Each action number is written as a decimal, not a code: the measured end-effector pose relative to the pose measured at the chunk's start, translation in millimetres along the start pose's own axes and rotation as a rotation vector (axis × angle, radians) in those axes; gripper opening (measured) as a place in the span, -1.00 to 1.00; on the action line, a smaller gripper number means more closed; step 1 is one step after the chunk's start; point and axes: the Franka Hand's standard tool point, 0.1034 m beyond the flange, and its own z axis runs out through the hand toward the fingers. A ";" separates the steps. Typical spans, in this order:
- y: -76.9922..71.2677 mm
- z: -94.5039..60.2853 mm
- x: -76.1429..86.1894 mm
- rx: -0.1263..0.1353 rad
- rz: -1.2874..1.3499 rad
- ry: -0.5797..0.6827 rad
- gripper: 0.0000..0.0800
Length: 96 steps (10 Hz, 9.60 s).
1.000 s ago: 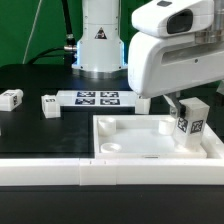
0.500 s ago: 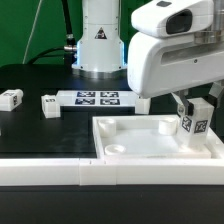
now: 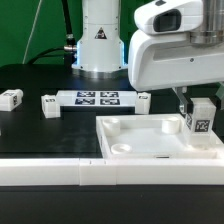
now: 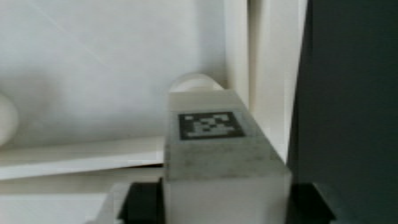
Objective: Assemble one leg
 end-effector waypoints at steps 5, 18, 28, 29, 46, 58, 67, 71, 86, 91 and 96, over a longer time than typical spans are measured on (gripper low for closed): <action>1.7 -0.5 3.1 0.013 0.593 0.047 -0.26; -10.9 2.3 -3.6 0.017 0.614 0.033 0.62; -1.5 0.3 0.7 0.002 -0.295 0.040 0.62; -1.2 0.9 0.3 0.002 -0.288 0.038 0.52; 0.1 2.1 2.5 0.071 1.017 0.099 -0.27; -6.9 4.7 0.2 0.035 0.364 0.108 0.62; 0.3 6.4 2.5 -0.033 -0.345 0.117 0.32; 0.8 6.5 2.7 -0.031 -0.307 0.117 -0.27; 4.2 8.5 0.7 0.100 1.271 0.116 -0.27; 2.0 8.0 0.8 0.084 1.050 0.121 0.60; 1.6 9.8 -1.6 0.038 0.463 0.117 0.62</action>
Offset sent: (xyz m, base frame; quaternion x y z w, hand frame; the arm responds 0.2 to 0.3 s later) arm -0.0065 -0.0023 -0.0018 -0.0036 0.0372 0.3106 0.9498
